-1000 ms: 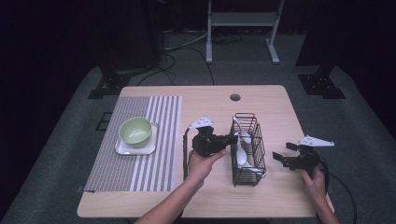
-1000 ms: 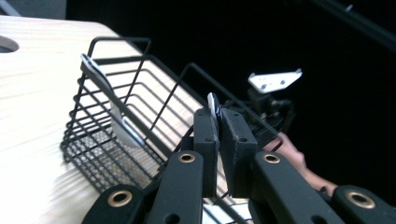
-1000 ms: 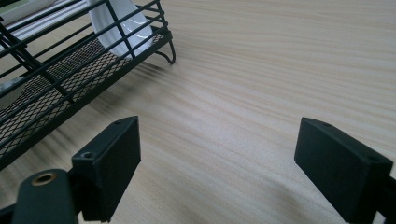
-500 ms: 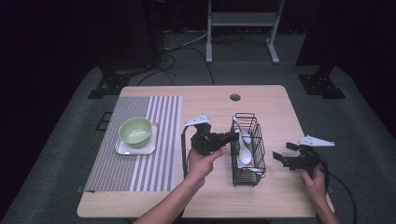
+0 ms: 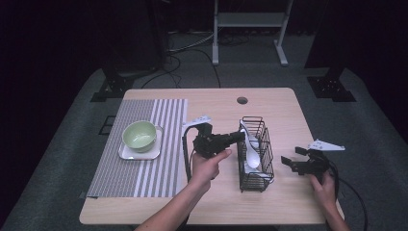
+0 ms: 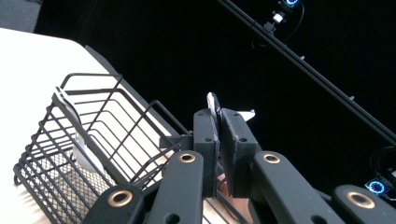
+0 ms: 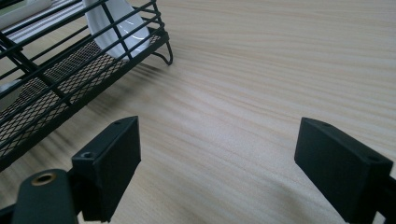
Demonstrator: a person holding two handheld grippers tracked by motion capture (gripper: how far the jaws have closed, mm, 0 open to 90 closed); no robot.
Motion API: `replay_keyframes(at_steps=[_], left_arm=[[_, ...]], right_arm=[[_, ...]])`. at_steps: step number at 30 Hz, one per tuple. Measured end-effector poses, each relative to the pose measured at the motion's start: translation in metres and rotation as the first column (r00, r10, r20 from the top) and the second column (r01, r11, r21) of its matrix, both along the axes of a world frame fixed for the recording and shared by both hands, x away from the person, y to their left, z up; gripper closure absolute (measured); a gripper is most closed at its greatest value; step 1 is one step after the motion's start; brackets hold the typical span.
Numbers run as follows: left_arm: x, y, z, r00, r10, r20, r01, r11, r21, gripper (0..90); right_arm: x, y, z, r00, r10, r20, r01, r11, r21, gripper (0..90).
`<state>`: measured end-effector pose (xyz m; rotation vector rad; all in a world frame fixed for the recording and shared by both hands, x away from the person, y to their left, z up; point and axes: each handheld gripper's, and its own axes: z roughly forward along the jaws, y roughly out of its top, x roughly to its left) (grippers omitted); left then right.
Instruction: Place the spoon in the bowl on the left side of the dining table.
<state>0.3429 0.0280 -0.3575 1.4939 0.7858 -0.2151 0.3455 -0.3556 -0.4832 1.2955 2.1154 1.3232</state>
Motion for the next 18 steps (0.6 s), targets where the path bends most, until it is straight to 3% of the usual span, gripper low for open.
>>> replay_keyframes(at_steps=[18], left_arm=[[0.005, 0.012, 0.012, 0.9989, 0.037, -0.028, -0.038, 0.9988, -0.030, 85.8]], right_arm=[[0.000, 0.000, 0.000, 1.0000, -0.009, -0.003, 0.009, 0.9999, -0.004, 13.4]])
